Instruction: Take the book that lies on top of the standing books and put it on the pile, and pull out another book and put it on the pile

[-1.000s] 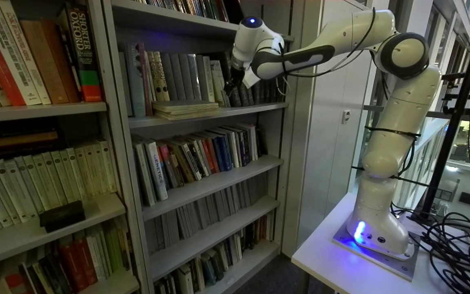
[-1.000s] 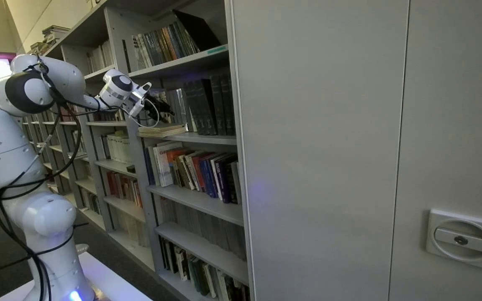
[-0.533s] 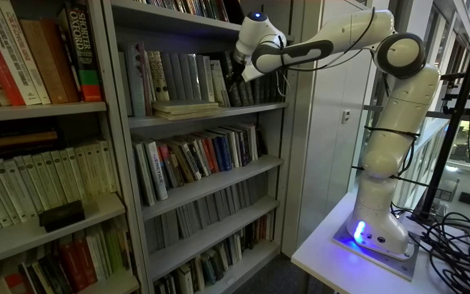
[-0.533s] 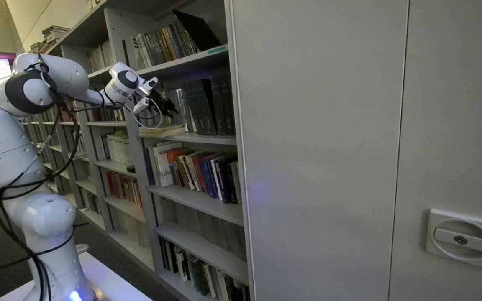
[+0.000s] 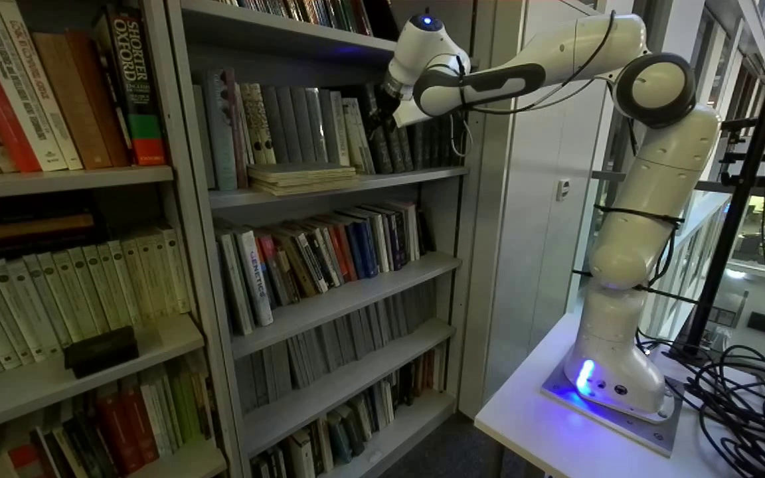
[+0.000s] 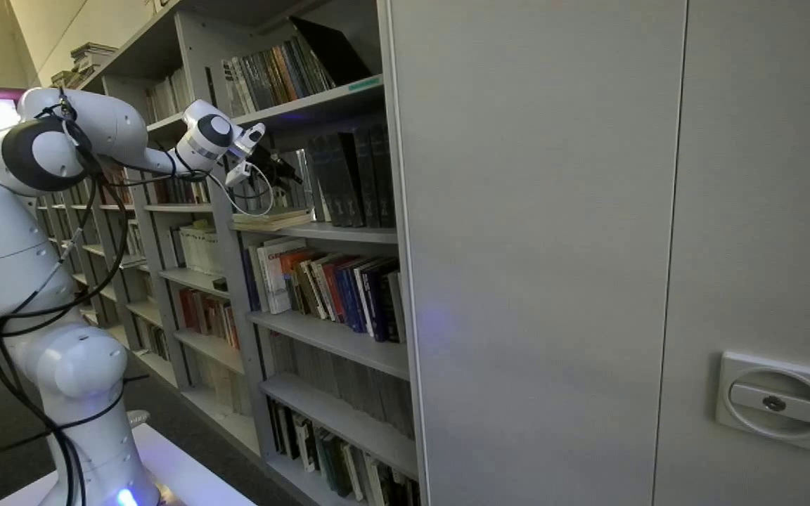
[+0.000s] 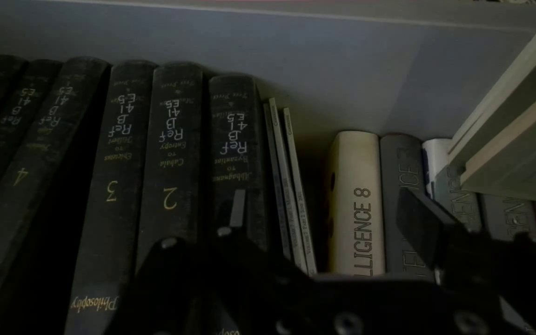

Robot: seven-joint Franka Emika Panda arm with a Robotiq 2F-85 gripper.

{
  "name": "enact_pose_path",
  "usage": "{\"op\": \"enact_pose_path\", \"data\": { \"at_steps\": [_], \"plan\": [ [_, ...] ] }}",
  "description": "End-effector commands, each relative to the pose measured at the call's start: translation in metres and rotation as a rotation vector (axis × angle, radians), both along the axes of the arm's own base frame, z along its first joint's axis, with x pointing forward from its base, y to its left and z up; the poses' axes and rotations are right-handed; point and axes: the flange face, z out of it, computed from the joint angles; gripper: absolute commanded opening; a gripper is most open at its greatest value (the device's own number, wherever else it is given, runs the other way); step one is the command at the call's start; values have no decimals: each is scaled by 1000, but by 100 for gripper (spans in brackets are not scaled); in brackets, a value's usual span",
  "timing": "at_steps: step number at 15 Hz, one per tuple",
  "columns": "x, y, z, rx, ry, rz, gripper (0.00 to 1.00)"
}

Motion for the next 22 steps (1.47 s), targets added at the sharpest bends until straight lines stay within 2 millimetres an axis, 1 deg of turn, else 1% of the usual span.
{"op": "enact_pose_path", "data": {
  "at_steps": [1, 3, 4, 5, 6, 9, 11, 13, 15, 16, 18, 20, 22],
  "plan": [
    [0, 0, 1, 0, 1, 0, 86],
    [0, 0, 1, 0, 1, 0, 86],
    [0, 0, 1, 0, 1, 0, 97],
    [-6, 2, 0, -17, -48, 43, 98],
    [-13, 3, -1, 10, -82, 105, 100],
    [-27, 5, -8, 106, -207, 200, 100],
    [-37, -6, -19, 138, -291, 242, 100],
    [-45, -23, -26, 116, -378, 253, 100],
    [-55, -45, -29, 91, -457, 234, 100],
    [-60, -54, -28, 63, -494, 224, 100],
    [-71, -68, -19, 9, -559, 206, 100],
    [-82, -72, -10, -30, -607, 185, 100],
    [-93, -67, -8, -39, -633, 177, 100]
  ]
}}
